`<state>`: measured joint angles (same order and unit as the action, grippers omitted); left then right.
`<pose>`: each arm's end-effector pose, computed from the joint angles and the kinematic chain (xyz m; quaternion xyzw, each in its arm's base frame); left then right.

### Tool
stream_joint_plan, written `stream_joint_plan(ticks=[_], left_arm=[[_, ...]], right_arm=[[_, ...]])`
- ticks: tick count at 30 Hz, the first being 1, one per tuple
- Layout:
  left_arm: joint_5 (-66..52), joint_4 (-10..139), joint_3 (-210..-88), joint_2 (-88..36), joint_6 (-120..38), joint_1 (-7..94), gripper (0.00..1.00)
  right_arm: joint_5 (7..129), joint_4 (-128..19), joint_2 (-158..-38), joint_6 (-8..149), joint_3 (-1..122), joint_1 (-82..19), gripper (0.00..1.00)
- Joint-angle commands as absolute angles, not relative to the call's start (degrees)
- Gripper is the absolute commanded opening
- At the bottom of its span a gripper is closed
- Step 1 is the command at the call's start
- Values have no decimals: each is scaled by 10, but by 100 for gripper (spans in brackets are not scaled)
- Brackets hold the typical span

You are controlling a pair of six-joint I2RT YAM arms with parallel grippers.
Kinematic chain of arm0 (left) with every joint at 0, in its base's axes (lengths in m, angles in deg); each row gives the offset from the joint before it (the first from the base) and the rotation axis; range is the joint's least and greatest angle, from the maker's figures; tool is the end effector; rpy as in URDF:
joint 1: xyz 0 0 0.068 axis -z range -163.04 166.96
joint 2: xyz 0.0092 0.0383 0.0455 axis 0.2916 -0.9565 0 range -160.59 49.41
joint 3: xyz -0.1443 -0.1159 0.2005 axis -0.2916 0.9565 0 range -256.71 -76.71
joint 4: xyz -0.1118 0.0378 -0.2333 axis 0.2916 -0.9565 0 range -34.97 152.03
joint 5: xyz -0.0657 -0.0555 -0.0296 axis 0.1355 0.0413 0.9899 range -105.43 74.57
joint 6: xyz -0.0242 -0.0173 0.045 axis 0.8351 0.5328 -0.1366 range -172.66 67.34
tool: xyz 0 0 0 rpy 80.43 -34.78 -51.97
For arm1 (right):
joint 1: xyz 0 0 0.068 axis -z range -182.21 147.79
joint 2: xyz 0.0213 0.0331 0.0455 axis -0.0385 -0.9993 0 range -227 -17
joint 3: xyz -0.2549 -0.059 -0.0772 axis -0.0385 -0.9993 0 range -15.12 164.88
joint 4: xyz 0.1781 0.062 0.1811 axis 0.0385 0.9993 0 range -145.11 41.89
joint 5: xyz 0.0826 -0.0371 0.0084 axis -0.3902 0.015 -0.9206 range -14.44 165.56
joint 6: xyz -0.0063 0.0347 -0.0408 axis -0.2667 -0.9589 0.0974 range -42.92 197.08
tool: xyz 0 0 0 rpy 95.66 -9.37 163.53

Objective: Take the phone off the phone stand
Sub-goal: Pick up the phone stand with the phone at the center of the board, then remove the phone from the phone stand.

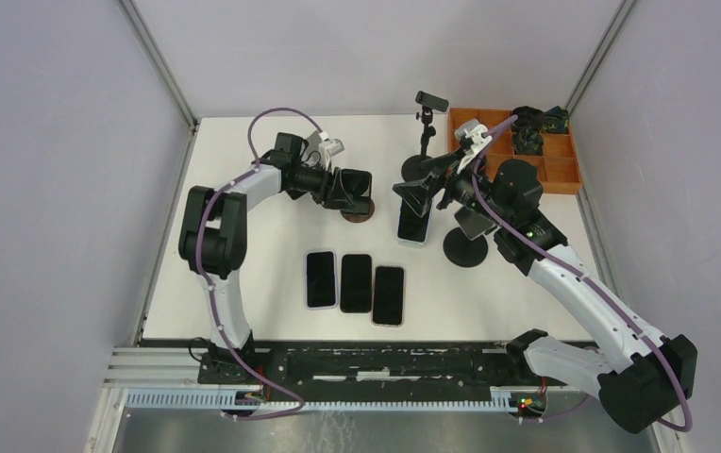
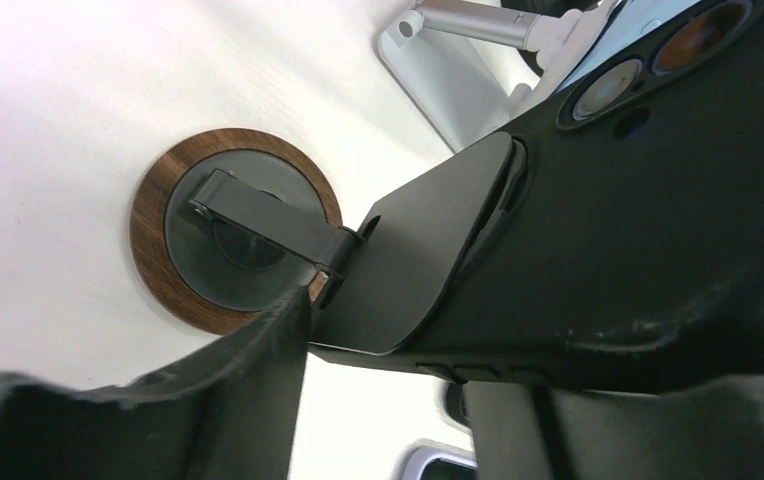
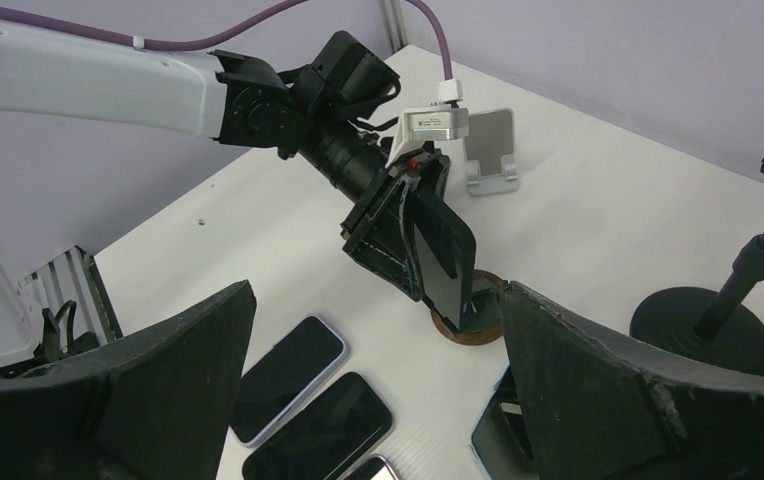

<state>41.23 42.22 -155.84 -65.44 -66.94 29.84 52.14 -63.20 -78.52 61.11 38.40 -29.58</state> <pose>0.4006 -0.1222 0.1817 0.3341 0.7841 -0.4501 0.2663 0.2171 0.1283 0.3710 -0.2117 0.6741 0.3892 0.5910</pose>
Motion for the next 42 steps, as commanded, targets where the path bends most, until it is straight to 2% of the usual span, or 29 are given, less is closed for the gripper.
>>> stream_joint_plan(ticks=[1, 5, 9, 12, 18, 23, 32, 38, 42], left_arm=[[418, 423, -1580, -681, -725, 302, 56], [410, 427, -1580, -691, -736, 301, 43], [403, 435, -1581, -686, -726, 301, 14], [392, 437, -1577, -669, -716, 301, 3], [374, 404, -1559, -614, -722, 301, 2], [378, 318, -1563, -552, -741, 301, 2], [464, -21, -1633, -458, -883, 301, 2], [515, -110, -1641, -373, -900, 302, 2], [528, -150, -1640, -320, -901, 306, 2]], right_arm=[[505, -652, -773, 622, 386, -298, 98], [498, -652, -776, 623, 385, -298, 98], [495, -655, -778, 624, 384, -297, 98], [495, -658, -779, 627, 380, -297, 98], [482, -668, -787, 615, 366, -297, 98], [436, -680, -802, 599, 354, -297, 98], [352, -741, -843, 522, 329, -303, 98], [360, -791, -858, 492, 320, -356, 98], [367, -877, -857, 436, 290, -387, 98]])
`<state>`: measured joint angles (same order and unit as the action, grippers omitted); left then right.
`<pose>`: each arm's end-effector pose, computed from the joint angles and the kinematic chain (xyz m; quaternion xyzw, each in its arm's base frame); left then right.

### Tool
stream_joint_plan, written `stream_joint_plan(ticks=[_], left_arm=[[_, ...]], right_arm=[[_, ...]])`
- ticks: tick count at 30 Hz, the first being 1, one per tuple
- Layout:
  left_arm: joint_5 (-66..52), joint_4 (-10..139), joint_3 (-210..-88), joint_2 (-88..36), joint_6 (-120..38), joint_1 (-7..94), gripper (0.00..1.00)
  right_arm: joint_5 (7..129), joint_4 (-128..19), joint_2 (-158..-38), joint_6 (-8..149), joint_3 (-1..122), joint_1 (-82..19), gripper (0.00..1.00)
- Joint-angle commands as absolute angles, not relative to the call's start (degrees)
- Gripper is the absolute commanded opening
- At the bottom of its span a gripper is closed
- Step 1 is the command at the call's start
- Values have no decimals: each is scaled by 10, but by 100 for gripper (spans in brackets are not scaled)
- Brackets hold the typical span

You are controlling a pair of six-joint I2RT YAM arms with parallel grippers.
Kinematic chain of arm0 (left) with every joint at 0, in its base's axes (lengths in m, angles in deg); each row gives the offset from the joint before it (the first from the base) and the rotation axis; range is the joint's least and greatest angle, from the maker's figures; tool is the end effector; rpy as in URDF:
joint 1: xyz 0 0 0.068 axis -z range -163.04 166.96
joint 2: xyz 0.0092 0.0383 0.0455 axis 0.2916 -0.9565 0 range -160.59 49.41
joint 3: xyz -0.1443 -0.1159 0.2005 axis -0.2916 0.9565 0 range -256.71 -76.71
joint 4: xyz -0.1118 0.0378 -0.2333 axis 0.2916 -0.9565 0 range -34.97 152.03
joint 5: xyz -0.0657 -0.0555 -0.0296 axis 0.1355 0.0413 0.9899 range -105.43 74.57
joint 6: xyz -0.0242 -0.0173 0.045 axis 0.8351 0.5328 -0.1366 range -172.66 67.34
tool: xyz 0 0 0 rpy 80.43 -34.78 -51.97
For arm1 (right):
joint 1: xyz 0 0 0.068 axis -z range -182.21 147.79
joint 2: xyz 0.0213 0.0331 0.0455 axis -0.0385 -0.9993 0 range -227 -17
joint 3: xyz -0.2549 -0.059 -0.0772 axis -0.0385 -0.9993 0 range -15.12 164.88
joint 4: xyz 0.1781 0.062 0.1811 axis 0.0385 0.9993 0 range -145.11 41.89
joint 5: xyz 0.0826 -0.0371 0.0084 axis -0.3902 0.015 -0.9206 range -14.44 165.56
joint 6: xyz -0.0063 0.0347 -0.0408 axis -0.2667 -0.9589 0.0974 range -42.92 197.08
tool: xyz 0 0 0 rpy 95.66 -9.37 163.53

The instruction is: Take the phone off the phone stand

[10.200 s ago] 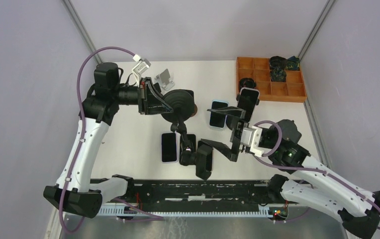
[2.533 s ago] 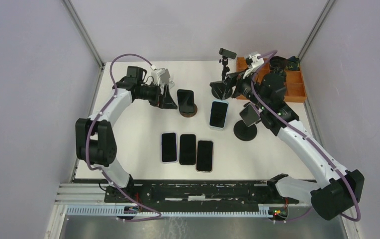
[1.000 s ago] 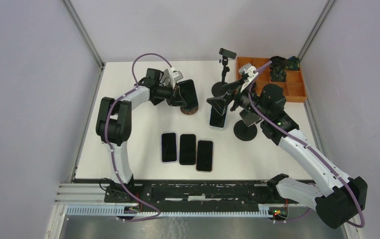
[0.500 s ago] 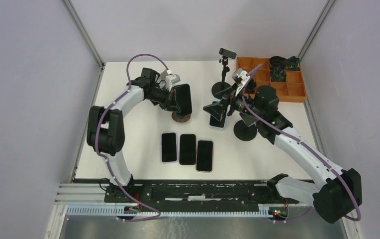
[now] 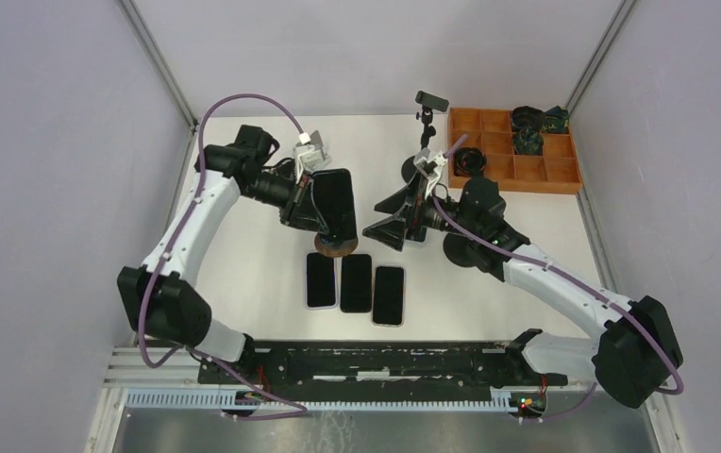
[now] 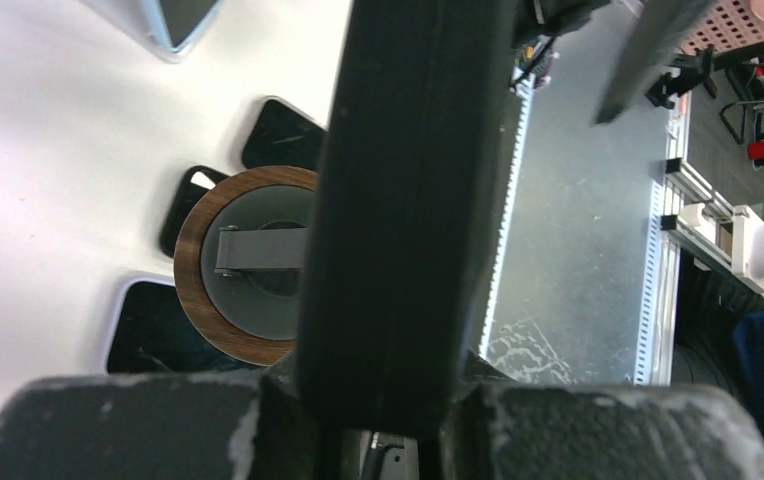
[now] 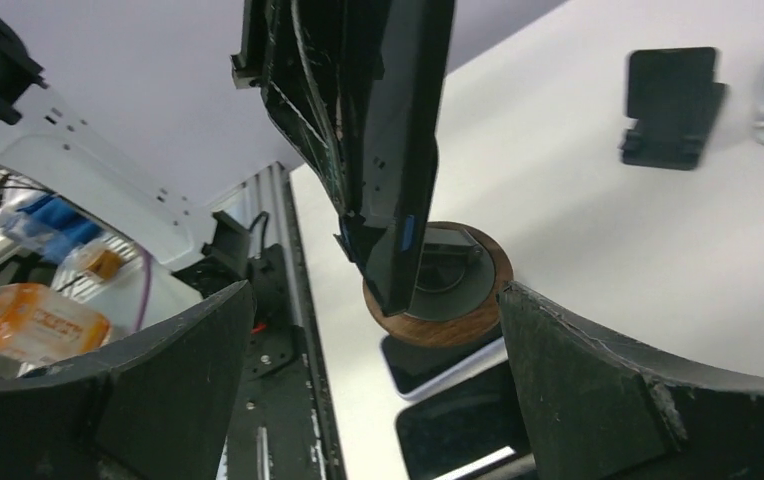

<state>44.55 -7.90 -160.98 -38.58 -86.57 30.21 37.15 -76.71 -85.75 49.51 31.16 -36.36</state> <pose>0.2702 -0.0953 0.3333 0.4081 0.7572 -0.4647 0.2099 0.2156 0.1730 0.3198 -0.2691 0.6584 0.5412 0.4486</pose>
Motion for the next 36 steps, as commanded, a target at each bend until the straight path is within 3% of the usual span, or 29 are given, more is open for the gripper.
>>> stream_joint_plan(ticks=[1, 6, 26, 33, 36], left_arm=[[530, -160, -1639, -310, -901, 307, 2], [545, -180, -1626, -265, -895, 315, 2], [534, -219, -1623, -223, -894, 358, 2], [511, -219, -1639, -221, -892, 362, 2], [494, -218, -1643, -227, -894, 362, 2]], right_arm=[[368, -894, -859, 423, 284, -394, 98], [377, -979, -865, 365, 263, -431, 97], [399, -1062, -910, 308, 315, -516, 57], [387, -1058, -928, 297, 332, -522, 24], [388, -1063, -929, 292, 333, -523, 1]])
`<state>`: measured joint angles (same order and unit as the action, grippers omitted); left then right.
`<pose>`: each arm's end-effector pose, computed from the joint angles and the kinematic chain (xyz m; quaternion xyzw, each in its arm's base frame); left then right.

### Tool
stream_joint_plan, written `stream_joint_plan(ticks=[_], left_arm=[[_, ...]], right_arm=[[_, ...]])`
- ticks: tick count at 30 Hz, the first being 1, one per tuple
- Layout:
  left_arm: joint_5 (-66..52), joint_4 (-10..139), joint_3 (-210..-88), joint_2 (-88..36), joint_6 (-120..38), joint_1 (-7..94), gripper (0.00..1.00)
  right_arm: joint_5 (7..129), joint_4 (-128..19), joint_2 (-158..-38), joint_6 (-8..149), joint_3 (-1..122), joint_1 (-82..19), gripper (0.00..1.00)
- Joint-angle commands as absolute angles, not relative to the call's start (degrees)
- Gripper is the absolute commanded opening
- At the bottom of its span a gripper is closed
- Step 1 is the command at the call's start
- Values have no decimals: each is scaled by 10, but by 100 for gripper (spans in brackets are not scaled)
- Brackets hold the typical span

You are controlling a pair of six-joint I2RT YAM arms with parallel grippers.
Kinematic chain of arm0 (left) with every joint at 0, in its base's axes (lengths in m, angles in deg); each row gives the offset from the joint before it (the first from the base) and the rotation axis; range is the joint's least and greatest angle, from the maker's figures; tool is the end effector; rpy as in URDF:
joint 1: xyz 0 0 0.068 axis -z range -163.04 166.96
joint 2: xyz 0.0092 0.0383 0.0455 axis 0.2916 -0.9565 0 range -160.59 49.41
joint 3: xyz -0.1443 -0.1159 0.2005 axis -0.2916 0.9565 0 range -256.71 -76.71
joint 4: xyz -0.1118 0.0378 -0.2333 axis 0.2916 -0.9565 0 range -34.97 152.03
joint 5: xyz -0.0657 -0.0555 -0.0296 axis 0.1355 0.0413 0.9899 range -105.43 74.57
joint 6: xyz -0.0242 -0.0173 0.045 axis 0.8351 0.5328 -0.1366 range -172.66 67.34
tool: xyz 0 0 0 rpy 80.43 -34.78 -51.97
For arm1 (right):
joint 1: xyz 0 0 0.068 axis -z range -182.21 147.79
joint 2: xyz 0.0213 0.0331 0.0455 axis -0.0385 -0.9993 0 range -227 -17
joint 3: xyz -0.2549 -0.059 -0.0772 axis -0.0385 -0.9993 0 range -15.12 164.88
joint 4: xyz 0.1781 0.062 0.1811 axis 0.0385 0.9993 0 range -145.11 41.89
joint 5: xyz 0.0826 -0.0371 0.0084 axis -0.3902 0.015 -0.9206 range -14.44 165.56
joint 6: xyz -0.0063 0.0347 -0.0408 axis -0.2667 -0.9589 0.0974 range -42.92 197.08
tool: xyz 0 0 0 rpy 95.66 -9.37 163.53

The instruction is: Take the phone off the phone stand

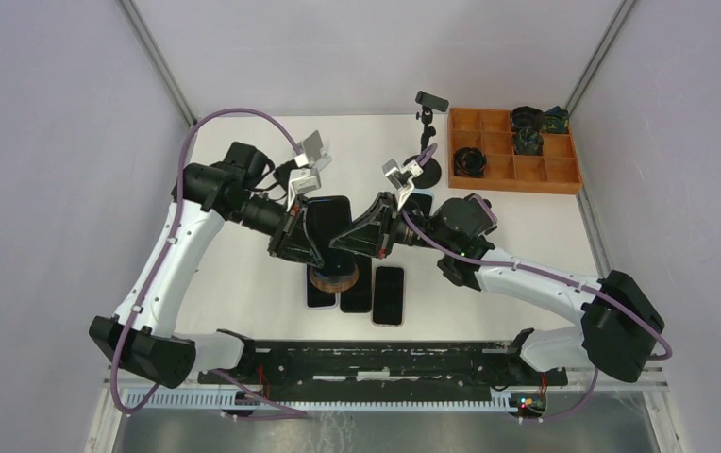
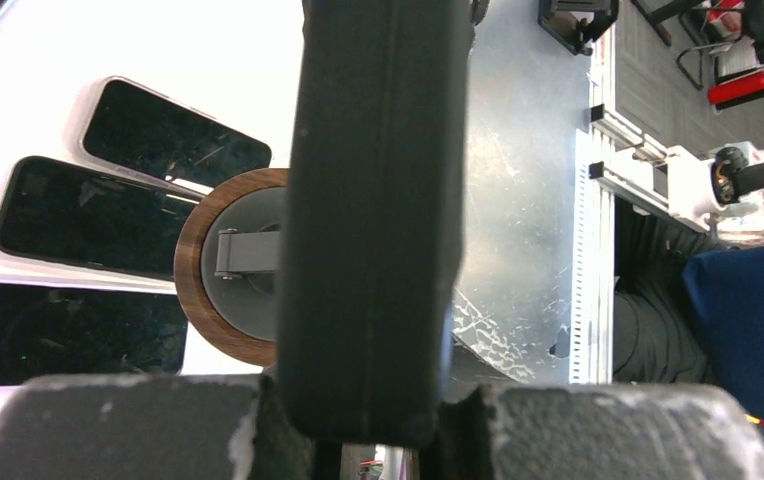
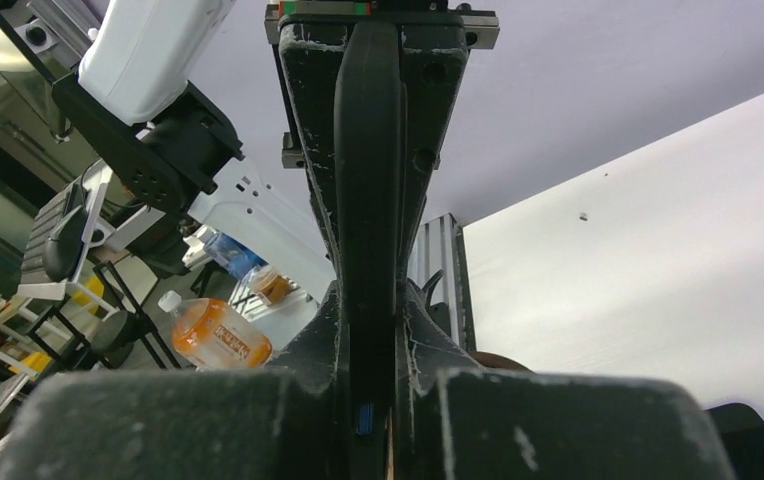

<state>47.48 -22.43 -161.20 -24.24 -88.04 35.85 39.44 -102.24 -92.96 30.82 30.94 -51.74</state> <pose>0.1793 -0.0949 0.3854 0.4513 0.7174 -0.4938 0.1943 0.1764 0.2391 0.3299 -0.2656 0.5566 0.6912 0.3767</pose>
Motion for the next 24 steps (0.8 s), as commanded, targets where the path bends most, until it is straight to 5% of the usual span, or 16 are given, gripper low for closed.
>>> stream_joint_plan(ticks=[1, 6, 10, 20, 24], left_arm=[[487, -214, -1645, -229, -891, 362, 3], [449, -192, -1670, -226, -882, 362, 64], [417, -143, -1673, -199, -853, 362, 99], [333, 160, -1532, -41, -729, 362, 100], [359, 158, -1519, -42, -757, 362, 99]], right_arm=[[389, -1059, -929, 289, 335, -521, 0], [390, -1070, -923, 257, 329, -495, 0], [383, -1159, -908, 190, 281, -452, 0], [360, -1191, -865, 143, 290, -412, 0], [359, -1277, -856, 77, 278, -417, 0]])
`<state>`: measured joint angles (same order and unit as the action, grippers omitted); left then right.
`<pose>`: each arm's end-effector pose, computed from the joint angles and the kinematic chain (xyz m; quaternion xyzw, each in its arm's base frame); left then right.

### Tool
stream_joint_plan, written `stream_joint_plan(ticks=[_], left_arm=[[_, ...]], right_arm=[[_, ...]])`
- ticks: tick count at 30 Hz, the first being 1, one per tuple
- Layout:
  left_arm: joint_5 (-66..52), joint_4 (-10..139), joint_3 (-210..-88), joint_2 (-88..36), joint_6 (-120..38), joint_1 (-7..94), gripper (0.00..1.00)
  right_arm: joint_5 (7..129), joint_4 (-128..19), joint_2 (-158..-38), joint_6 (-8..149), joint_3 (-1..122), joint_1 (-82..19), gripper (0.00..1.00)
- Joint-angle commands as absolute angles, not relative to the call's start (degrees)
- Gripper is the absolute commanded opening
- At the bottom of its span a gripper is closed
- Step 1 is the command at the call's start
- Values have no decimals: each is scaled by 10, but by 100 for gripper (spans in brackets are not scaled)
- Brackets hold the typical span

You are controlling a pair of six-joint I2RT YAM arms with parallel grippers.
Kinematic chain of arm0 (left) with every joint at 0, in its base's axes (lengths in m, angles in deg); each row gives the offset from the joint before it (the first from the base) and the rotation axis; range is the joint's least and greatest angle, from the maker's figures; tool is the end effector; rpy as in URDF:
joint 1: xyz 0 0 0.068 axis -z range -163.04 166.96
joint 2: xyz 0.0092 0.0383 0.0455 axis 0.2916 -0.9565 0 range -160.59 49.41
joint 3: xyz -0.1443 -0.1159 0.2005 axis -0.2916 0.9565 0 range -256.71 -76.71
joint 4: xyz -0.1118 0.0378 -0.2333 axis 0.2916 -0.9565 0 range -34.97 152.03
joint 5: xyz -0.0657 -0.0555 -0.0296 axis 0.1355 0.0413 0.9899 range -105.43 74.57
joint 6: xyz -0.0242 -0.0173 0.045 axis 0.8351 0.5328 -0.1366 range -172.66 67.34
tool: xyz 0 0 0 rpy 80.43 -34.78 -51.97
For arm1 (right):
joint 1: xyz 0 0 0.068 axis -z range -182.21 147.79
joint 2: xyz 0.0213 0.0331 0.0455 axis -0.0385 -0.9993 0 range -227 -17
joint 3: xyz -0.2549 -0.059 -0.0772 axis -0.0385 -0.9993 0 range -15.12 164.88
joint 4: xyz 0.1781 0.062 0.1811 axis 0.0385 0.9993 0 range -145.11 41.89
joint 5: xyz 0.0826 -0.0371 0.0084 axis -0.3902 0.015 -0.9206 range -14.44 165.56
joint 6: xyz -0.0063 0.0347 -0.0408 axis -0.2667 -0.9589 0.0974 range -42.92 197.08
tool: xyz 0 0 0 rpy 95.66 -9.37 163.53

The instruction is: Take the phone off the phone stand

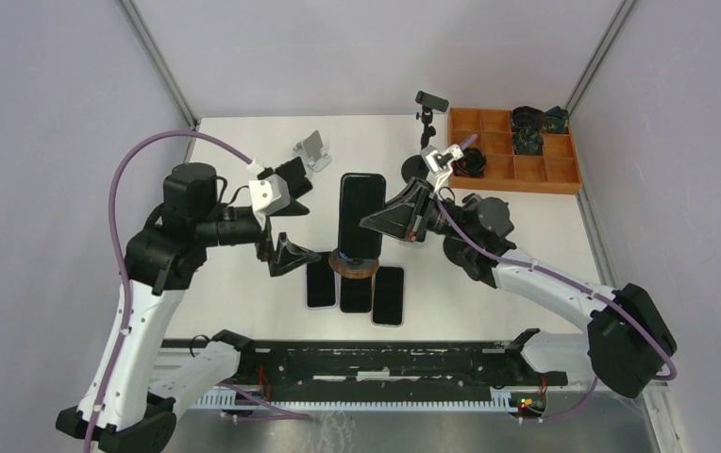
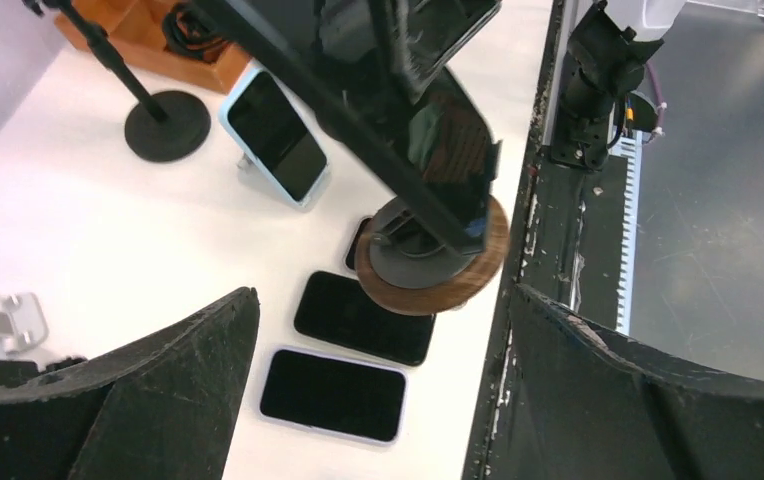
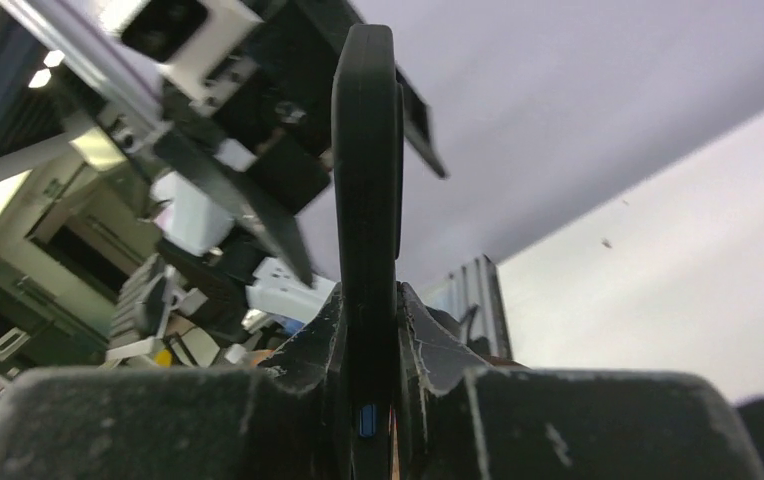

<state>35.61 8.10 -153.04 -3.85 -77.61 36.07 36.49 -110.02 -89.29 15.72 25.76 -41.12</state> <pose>0.1294 -0.0742 0.4269 0.4915 0.6478 -0.3516 0.4639 0.1986 0.1891 0.3290 -0.1737 0.5612 0.7225 0.3644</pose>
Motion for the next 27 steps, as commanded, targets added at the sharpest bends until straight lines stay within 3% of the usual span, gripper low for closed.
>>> stream_joint_plan(ticks=[1, 4, 12, 21, 27], left_arm=[[386, 132, -1523, -47, -786, 362, 99], [437, 65, -1549, -66, -856, 362, 95], [534, 49, -1588, -84, -879, 362, 87], [554, 24, -1585, -51, -930, 362, 86], [526, 26, -1586, -39, -960, 362, 76]], right_arm=[[356, -1309, -860, 51, 277, -420, 0], [363, -1390, -872, 1, 277, -445, 0], [382, -1408, -894, 9, 302, -496, 0], [432, -1475, -964, -58, 370, -513, 0], [434, -1441, -983, -35, 412, -537, 0]])
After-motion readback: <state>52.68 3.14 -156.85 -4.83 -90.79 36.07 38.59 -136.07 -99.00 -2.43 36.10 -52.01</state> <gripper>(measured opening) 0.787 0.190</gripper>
